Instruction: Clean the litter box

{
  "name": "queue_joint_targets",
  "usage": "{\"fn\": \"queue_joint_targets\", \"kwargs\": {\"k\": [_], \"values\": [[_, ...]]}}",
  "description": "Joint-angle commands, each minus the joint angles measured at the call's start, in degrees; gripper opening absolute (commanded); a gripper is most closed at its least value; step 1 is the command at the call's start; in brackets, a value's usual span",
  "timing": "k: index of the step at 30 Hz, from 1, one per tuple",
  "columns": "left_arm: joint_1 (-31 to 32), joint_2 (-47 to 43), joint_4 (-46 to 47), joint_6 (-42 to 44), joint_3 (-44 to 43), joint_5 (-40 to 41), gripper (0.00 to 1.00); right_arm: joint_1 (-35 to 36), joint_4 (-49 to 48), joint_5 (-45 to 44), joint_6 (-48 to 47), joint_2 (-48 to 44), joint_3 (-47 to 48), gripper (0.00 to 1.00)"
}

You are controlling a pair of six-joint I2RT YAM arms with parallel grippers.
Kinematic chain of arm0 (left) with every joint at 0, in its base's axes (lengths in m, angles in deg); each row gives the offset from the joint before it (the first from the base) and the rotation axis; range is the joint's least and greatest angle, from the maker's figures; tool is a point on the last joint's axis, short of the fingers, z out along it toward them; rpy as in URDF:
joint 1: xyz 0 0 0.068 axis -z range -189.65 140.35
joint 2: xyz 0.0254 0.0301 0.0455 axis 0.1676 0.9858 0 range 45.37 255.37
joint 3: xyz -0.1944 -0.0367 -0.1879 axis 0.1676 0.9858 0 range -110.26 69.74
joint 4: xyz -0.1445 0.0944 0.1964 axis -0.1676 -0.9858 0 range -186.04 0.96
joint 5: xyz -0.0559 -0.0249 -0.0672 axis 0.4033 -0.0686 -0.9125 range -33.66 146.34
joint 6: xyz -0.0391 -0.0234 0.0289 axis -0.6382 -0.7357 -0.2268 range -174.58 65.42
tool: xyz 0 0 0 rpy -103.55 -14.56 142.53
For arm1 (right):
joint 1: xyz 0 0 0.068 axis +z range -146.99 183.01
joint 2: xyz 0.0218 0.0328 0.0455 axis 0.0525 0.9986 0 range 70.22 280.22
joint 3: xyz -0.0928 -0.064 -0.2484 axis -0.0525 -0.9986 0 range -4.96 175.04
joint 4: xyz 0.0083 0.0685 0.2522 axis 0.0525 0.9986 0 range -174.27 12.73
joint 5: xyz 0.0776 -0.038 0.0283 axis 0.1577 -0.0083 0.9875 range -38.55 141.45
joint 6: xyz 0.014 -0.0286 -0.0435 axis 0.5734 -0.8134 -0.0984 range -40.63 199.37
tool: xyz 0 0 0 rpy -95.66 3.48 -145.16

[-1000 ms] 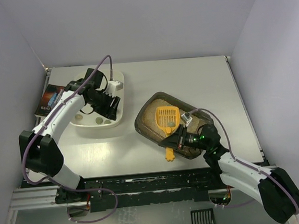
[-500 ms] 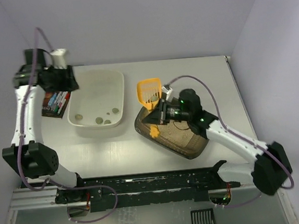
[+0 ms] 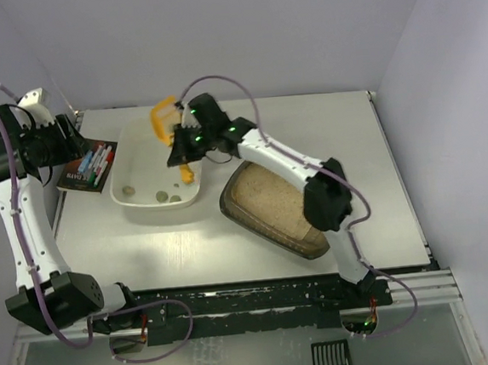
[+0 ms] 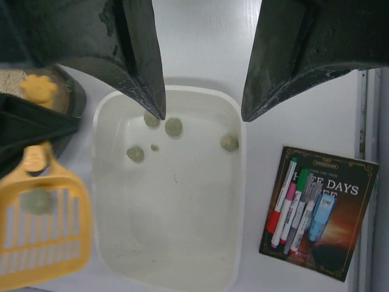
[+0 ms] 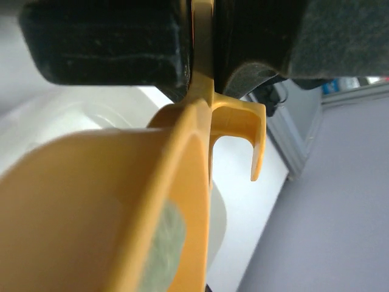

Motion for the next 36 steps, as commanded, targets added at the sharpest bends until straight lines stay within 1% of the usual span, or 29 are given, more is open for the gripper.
{"fn": "queue_joint_targets", "kwargs": {"k": [1, 5, 7, 10, 12, 15, 19, 22, 26, 27, 30, 36], "values": [[-1.8, -1.9, 4.0, -2.9, 2.7, -0.1, 0.64, 4.9, 26.2, -13.8, -9.2, 10.9, 18.4, 0.0], [-3.3, -2.3, 3.8, -3.2, 2.9, 1.4, 0.63, 5.8, 32.6, -20.0, -10.1, 16.7, 26.5, 0.0], [-3.9, -2.4, 4.3, -4.0, 2.6, 4.1, 0.63, 6.7, 35.5, -24.8, -11.4, 18.5, 29.5, 0.0], [-4.1, -1.4, 3.8, -4.1, -0.2, 9.1, 0.64, 8.1, 39.3, -32.3, -13.8, 20.7, 32.8, 0.0], [-4.1, 0.0, 2.3, -3.7, -2.6, 9.8, 0.63, 9.7, 40.9, -38.9, -16.3, 21.3, 33.9, 0.0], [-4.2, 1.2, 1.8, -3.9, -3.8, 8.7, 0.62, 11.9, 42.6, -47.8, -19.6, 22.1, 34.4, 0.0], [-4.2, 1.2, 2.3, -4.7, -2.4, 6.3, 0.62, 13.3, 44.4, -54.0, -20.7, 23.0, 34.2, 0.0], [-4.3, 1.1, 2.6, -4.7, -1.5, 6.7, 0.62, 14.7, 44.2, -58.4, -23.0, 22.8, 31.9, 0.0], [-4.3, 0.1, 3.7, -4.9, 0.1, 8.1, 0.62, 18.4, 43.6, -70.4, -28.3, 23.7, 30.3, 0.0], [-4.3, -0.2, 3.9, -4.9, 0.4, 8.1, 0.62, 19.3, 42.8, -72.2, -29.3, 23.6, 29.5, 0.0], [-4.3, -0.6, 4.6, -5.2, 1.1, 7.9, 0.62, 20.2, 41.5, -75.4, -31.1, 23.9, 28.6, 0.0], [-4.4, 0.1, 4.1, -4.6, 1.2, 7.3, 0.62, 20.5, 39.8, -75.9, -32.1, 24.0, 29.0, 0.0]]}}
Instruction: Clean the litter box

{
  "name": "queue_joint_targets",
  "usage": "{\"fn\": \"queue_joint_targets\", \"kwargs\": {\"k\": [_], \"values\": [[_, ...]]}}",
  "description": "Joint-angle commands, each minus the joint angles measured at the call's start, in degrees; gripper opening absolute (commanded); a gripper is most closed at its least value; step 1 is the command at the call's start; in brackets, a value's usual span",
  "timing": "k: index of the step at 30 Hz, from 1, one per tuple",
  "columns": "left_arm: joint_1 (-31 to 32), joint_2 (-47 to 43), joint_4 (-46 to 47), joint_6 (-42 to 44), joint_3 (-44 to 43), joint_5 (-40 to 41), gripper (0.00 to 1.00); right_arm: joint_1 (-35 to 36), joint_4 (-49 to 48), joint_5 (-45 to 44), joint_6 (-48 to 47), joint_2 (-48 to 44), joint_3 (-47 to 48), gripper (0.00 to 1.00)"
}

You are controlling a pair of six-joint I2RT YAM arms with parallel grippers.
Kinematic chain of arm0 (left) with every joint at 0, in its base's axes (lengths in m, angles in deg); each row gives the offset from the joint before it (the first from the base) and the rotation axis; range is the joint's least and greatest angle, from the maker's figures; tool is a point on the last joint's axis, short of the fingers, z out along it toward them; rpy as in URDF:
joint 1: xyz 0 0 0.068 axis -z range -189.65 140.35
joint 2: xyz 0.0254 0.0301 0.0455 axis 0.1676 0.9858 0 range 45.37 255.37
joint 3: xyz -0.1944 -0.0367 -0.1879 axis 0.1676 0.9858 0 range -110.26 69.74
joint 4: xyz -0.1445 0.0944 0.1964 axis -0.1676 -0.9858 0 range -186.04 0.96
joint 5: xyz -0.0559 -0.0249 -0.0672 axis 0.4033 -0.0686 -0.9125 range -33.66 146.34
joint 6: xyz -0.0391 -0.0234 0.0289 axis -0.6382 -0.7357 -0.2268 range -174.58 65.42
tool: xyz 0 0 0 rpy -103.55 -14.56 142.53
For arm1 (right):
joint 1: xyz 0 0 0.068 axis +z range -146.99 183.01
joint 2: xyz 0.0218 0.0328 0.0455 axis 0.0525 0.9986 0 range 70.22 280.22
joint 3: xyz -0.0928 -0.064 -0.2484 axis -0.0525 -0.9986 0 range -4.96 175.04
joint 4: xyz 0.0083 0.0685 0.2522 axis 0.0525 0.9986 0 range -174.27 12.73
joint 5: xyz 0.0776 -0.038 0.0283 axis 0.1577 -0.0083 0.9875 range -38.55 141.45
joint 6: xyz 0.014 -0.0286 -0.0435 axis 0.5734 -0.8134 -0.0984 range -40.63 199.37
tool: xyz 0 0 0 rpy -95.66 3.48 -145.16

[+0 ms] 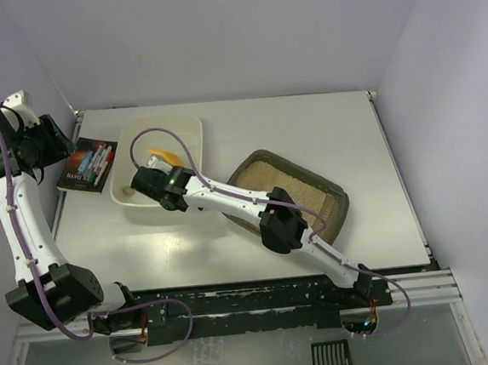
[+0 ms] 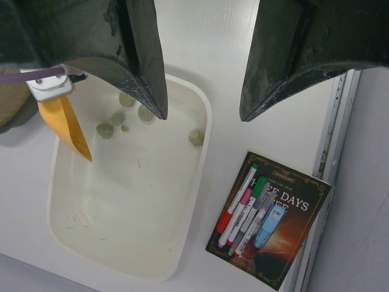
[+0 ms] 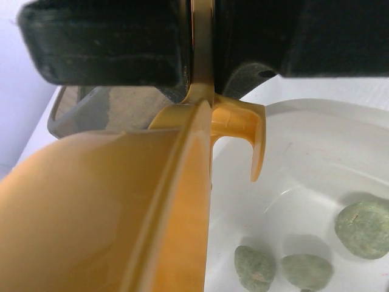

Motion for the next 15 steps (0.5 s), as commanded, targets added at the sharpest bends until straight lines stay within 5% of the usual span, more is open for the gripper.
{"fn": "queue_joint_targets", "kwargs": {"k": [1, 7, 15], "values": [[-0.6, -0.8, 1.5, -0.1, 0.1, -0.5, 0.62, -0.5, -2.4, -5.1, -1.9, -0.2, 0.0, 0.0], [-0.6, -0.7, 1.6, 0.5, 0.0, -2.8, 0.62, -0.6, -4.9, -2.3, 0.6, -5.4, -0.6, 0.0], [-0.7, -2.5, 2.9, 2.5, 0.3, -11.1, 0.61, -2.9, -15.2, 28.6, 12.2, -31.5, -22.3, 0.0]]}}
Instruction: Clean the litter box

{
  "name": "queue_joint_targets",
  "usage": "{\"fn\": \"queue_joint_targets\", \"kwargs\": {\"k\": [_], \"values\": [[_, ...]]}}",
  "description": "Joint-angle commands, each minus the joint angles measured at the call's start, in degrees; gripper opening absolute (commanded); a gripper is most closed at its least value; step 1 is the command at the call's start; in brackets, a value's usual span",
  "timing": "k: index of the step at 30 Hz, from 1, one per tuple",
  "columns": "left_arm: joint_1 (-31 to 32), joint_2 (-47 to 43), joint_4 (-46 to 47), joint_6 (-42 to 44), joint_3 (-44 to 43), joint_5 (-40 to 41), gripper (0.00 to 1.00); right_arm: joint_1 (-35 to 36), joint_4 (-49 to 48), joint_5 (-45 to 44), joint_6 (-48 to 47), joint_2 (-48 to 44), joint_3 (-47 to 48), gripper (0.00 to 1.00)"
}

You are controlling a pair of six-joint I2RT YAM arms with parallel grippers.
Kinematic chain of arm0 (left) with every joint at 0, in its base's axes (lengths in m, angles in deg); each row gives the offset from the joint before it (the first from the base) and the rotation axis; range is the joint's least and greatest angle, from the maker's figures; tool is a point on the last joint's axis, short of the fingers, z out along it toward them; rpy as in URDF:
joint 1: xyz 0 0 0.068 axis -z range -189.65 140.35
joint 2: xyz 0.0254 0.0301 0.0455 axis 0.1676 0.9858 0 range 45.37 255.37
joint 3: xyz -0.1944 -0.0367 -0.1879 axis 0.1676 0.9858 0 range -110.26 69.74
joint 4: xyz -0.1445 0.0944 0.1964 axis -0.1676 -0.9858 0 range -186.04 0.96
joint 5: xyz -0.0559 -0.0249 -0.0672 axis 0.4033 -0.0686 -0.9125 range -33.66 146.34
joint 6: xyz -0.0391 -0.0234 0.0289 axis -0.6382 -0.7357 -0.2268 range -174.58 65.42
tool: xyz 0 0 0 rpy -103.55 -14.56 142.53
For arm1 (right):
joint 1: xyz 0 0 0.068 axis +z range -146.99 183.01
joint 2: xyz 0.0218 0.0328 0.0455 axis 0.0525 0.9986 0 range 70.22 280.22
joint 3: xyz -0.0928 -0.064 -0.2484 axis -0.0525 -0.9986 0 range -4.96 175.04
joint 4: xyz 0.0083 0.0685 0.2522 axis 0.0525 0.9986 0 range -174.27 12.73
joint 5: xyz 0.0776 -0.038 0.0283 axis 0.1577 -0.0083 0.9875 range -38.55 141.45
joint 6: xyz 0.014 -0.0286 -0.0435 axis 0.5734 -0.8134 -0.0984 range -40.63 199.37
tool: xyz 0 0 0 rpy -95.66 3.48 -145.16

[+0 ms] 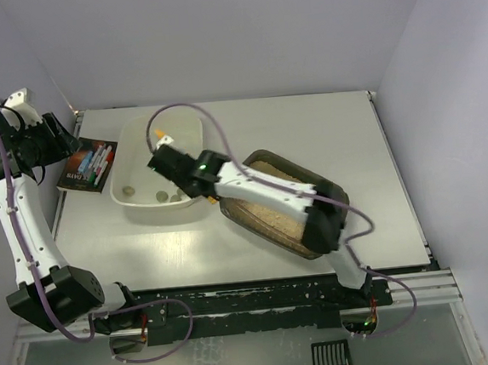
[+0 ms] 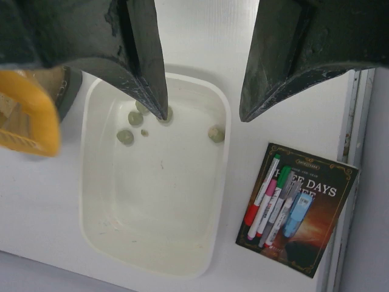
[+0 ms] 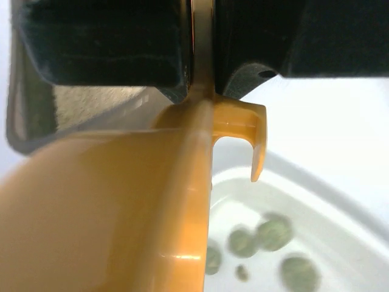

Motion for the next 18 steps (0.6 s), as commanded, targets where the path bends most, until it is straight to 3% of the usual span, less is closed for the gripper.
{"fn": "queue_joint_targets", "kwargs": {"k": [1, 4, 7, 13, 18], "values": [[-0.5, -1.8, 1.7, 2.2, -0.2, -6.2, 0.61, -2.7, -11.7, 23.8, 9.2, -20.8, -14.9, 0.0], [-0.8, -1.6, 1.3, 2.8, 0.1, -6.8, 0.61, -9.1, -17.6, 41.2, 12.2, -33.7, -28.2, 0.0], [-0.9, -2.5, 2.1, 2.8, 1.5, -7.7, 0.61, -15.2, -16.4, 48.2, 11.3, -42.3, -36.0, 0.0], [-1.1, -3.4, 3.8, 0.7, 3.6, -11.0, 0.61, -16.2, 2.9, 30.0, 9.1, -45.0, -37.5, 0.0], [0.0, -1.1, 2.4, -0.9, 4.7, -25.3, 0.63, -15.6, 9.5, 19.2, 7.2, -44.4, -42.6, 0.0]]}}
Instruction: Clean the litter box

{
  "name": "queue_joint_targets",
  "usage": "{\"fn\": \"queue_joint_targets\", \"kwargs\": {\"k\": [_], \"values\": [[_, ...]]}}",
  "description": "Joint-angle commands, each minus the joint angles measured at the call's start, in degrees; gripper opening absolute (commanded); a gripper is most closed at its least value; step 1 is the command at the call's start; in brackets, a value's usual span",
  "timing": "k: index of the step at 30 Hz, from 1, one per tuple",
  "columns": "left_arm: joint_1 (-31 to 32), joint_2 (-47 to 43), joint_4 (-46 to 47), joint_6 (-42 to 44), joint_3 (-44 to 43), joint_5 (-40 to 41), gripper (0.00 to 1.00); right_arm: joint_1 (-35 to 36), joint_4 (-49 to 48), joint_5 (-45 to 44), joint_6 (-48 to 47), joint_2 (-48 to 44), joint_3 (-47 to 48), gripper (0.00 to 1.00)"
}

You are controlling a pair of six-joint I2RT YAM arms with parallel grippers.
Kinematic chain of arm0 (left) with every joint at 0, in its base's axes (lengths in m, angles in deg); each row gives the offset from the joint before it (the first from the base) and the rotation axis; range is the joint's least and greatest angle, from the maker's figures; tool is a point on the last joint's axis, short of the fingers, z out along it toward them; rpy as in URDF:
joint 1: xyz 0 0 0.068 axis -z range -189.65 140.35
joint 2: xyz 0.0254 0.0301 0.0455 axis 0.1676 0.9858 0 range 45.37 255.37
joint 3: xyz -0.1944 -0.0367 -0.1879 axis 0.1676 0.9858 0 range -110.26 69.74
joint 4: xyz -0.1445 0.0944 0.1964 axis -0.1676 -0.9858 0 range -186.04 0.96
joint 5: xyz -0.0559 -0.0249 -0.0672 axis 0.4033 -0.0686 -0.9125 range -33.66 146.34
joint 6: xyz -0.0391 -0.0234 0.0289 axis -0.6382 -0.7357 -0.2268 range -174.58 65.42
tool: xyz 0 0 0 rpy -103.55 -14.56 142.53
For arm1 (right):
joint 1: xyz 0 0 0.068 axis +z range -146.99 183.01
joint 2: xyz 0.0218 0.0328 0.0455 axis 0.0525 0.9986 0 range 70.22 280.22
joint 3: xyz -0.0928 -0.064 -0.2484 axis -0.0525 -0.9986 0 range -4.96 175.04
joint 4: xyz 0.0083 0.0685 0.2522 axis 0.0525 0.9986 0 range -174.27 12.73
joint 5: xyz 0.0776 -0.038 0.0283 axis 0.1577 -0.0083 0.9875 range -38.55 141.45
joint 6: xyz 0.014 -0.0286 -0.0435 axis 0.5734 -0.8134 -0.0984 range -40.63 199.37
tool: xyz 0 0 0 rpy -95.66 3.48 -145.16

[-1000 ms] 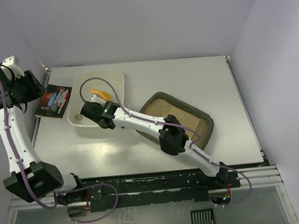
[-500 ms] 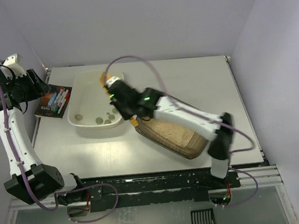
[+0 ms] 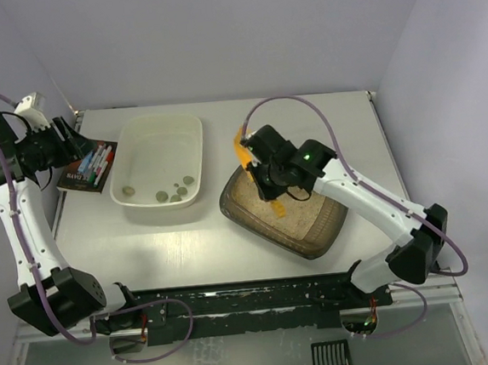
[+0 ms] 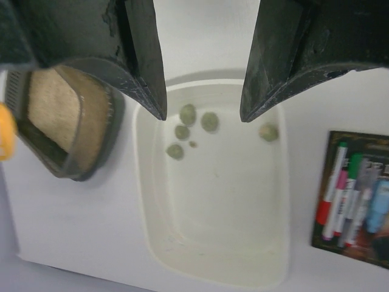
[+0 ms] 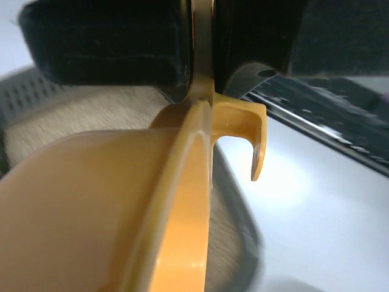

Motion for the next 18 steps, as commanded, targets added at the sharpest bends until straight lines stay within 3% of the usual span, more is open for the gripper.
{"fn": "queue_joint_targets", "kwargs": {"k": [1, 7, 18], "values": [[0.8, 0.9, 0.1, -1.0, 0.2, -11.8, 0.63, 0.8, 9.5, -13.4, -2.9, 0.5, -5.0, 0.0], [1.4, 0.0, 0.6, -0.6, 2.3, -10.9, 0.63, 0.5, 5.7, -16.3, -10.8, -0.8, -7.1, 0.0], [5.2, 4.2, -7.8, 5.5, -2.6, -9.2, 0.62, -2.4, -0.2, 4.7, -17.0, 3.8, -10.8, 0.0]]}}
